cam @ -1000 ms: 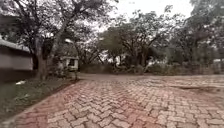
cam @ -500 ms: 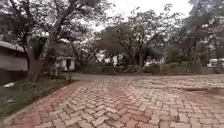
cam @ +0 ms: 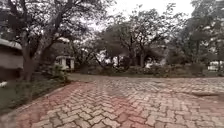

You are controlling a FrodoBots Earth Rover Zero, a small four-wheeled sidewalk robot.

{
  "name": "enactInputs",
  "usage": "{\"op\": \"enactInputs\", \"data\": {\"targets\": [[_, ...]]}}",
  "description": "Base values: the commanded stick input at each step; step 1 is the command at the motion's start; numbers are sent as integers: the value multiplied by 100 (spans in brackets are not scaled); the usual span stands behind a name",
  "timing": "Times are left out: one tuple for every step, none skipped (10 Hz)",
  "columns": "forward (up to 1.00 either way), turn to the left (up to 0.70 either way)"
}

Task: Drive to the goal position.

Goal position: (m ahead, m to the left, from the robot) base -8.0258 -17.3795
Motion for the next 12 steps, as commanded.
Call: {"op": "enactInputs", "data": {"targets": [[70,0],[70,0],[70,0],[70,0],[70,0],[70,0],[70,-35],[70,-35],[70,-35],[70,-35],[70,-35],[70,-35]]}}
